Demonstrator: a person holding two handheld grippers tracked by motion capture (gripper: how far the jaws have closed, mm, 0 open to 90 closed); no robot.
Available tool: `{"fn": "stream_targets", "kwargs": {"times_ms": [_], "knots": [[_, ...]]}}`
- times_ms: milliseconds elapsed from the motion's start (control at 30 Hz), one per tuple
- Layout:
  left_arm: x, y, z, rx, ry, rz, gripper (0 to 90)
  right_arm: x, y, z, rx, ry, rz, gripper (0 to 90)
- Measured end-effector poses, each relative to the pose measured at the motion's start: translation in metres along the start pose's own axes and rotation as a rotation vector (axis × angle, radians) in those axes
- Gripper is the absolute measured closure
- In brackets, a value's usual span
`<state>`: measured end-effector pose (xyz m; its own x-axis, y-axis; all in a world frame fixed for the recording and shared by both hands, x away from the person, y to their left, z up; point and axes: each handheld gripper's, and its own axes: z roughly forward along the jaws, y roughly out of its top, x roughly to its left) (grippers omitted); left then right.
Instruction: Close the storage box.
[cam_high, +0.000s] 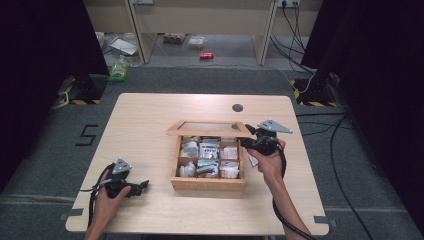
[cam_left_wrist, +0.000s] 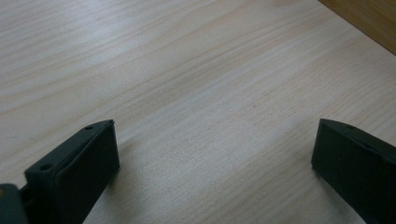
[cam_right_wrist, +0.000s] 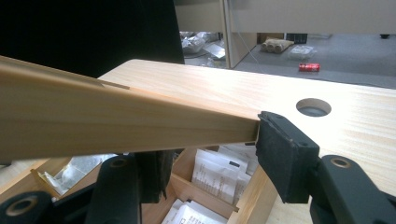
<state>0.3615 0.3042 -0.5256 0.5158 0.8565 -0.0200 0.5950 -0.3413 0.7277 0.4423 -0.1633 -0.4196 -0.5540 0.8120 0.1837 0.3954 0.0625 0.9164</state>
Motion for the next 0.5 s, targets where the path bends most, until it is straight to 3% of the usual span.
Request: {"fn": "stream_targets", "kwargs": {"times_ms": [233, 500], "knots": [[0.000, 0.000, 0.000, 0.001, 0.000, 0.000, 0.1, 0.004, 0.000, -0.009, -0.007, 0.024, -0.012, 44.4], [0.000, 0.000, 0.000, -0.001, 0.000, -0.002, 0.1, 0.010, -0.001, -0.016, -0.005, 0.017, -0.019, 43.0]]}}
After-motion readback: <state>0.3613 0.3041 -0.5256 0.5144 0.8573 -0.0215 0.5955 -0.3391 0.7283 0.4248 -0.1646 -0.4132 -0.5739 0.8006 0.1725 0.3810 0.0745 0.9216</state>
